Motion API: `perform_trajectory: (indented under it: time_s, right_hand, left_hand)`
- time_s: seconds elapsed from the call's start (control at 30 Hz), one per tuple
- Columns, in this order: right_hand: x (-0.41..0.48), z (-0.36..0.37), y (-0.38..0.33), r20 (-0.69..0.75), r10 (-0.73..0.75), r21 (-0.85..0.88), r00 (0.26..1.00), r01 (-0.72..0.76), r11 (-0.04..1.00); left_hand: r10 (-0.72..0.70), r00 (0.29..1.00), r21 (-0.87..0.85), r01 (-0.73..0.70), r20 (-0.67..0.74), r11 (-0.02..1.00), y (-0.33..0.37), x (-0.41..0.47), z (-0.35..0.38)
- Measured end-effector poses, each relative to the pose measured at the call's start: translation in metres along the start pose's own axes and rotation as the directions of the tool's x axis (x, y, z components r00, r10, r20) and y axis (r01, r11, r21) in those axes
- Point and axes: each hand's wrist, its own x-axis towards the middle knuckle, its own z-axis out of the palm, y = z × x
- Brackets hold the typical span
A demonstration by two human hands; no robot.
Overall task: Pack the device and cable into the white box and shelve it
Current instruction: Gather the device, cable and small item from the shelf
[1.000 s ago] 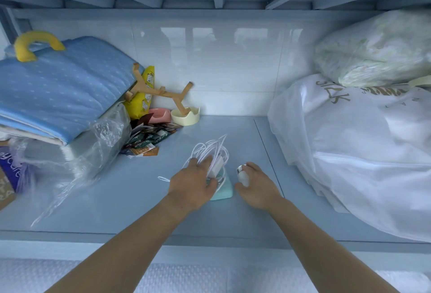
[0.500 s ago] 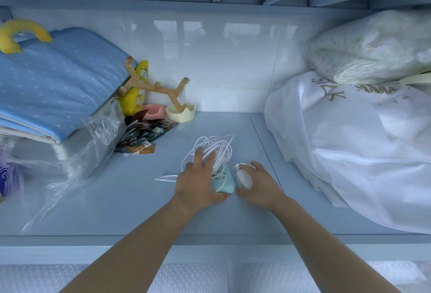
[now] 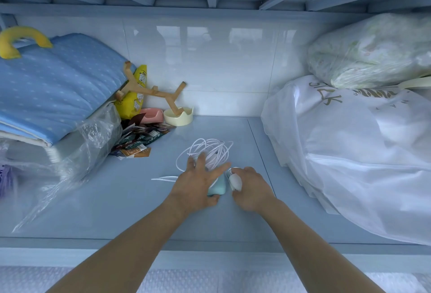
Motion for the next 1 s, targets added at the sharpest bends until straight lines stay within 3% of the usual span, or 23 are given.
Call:
perform_trajectory:
  time_s: [0.2,0.6,0.9,1.0]
  right_hand:
    - [-0.002,0.004,0.007,-0.063,-0.017,-0.212,0.998,0.004,0.977]
    - [0.005,-0.006,0.021,-0.016,-0.051,-0.059,0.999,0.050,0.997]
    - [0.007,-0.007,0.020,-0.072,-0.112,-0.015,0.991,0.111,0.994]
    - [0.005,-0.008,0.022,-0.065,-0.109,-0.009,0.992,0.109,0.994]
  left_hand:
    - [-0.006,0.999,0.050,0.004,0.040,0.999,-0.002,0.005,-0.001]
    - [-0.049,0.997,0.060,0.045,0.068,0.997,0.003,0.017,0.002]
    - [-0.188,0.981,-0.226,0.175,-0.038,0.958,0.011,0.013,0.006]
    - [-0.156,0.987,-0.181,0.148,-0.035,0.972,0.010,0.016,0.005]
